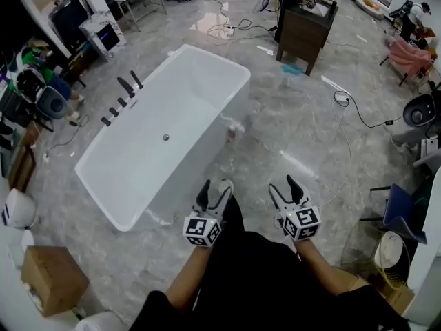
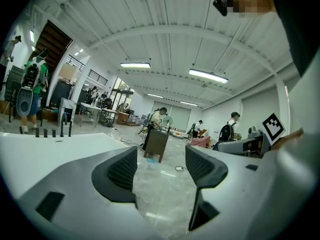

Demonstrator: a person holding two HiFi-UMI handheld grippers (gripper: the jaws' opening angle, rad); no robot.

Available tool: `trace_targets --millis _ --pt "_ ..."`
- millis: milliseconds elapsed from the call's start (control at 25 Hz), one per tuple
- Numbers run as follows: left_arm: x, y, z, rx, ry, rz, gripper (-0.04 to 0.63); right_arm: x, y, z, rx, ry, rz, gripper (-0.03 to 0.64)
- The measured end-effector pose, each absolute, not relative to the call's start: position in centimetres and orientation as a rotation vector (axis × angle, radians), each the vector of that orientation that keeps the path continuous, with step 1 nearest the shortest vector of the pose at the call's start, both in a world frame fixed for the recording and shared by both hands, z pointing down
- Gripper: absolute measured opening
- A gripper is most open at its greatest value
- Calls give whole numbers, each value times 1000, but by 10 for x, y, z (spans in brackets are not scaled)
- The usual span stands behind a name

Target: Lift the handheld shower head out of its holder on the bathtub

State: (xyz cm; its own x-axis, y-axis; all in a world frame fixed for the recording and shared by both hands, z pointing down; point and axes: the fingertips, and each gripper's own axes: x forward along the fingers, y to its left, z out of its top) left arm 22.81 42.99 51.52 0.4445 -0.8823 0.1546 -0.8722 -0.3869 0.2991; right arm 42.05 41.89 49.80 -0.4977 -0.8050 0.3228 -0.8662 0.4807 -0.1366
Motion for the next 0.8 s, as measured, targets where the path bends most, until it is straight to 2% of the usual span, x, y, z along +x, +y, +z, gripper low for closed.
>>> trace_targets --millis 280,800 --pt "247 318 529 2423 -1401 -60 279 432 325 518 1479 -2427 446 235" --pt "164 141 514 2385 -1400 -61 279 331 124 492 1401 -2466 467 235"
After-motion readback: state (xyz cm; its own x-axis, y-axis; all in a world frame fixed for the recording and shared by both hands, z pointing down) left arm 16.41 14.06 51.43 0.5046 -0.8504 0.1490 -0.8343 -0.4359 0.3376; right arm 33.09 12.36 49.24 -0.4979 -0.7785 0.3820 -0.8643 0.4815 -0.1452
